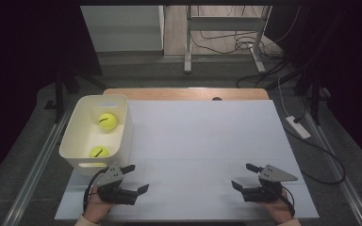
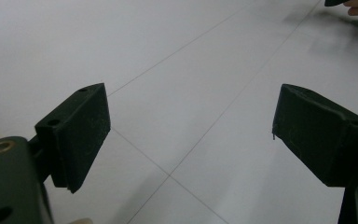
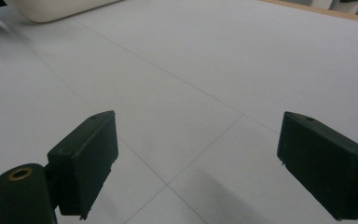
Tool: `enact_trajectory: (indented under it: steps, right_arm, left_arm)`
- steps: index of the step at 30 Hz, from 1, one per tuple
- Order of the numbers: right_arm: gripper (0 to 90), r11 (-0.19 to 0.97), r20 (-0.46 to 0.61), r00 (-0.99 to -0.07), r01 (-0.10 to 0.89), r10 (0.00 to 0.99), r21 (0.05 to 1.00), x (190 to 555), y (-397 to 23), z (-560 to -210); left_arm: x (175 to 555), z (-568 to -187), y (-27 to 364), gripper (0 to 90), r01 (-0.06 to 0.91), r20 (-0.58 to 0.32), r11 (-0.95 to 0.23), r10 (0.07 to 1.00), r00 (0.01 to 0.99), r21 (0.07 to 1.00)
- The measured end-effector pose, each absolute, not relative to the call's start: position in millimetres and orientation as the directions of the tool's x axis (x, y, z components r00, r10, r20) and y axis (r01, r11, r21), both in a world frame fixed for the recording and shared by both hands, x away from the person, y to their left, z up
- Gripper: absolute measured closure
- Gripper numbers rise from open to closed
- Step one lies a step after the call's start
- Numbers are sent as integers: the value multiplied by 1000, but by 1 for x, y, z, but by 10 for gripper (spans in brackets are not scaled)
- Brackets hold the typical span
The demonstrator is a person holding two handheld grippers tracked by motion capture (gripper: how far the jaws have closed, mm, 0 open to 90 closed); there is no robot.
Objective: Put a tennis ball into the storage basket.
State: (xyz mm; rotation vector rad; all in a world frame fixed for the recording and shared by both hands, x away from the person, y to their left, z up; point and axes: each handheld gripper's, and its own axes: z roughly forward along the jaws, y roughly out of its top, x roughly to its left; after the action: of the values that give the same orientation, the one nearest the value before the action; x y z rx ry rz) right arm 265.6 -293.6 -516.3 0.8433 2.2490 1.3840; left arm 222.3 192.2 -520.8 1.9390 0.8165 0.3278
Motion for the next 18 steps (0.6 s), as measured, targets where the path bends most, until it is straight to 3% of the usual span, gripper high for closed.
enact_trajectory:
  steps: [18]
  right_arm:
    - [126,349,10,-781,290,624,891,264,-292,-517]
  left_arm:
    - [223,-519,194,118,398,-106,-299,670,734,867]
